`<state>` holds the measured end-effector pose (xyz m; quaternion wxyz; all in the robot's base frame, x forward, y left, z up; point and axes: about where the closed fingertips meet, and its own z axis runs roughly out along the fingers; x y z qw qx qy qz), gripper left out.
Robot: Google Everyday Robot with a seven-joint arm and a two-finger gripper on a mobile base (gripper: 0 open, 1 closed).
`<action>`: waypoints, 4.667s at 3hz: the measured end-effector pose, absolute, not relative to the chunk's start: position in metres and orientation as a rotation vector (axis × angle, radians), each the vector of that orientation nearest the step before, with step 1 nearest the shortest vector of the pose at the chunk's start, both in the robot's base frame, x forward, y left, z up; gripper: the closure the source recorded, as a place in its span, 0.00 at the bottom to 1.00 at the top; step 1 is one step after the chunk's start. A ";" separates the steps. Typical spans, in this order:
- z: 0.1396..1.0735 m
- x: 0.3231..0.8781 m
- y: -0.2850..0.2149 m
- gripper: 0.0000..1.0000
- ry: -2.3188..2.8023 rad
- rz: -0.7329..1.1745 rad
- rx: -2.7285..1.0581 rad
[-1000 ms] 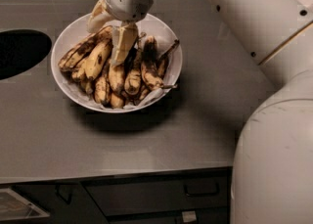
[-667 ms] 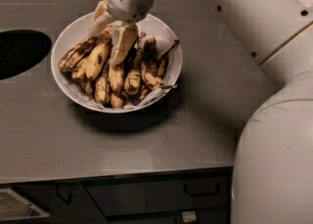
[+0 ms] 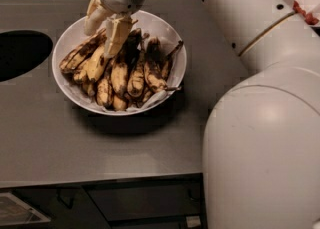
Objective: Pick banana from white bowl
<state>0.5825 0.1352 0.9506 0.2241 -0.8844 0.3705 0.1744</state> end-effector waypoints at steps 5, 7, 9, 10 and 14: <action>0.945 0.564 0.135 0.41 1.013 0.542 -2.431; 0.932 0.578 0.144 0.53 0.973 0.586 -2.443; 0.929 0.576 0.139 0.51 0.992 0.593 -2.438; 0.928 0.576 0.139 0.43 0.996 0.599 -2.439; 0.926 0.573 0.138 1.00 1.007 0.609 -2.431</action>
Offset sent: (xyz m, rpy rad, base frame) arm -0.0157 -0.0207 0.0010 -0.0626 0.0789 0.0554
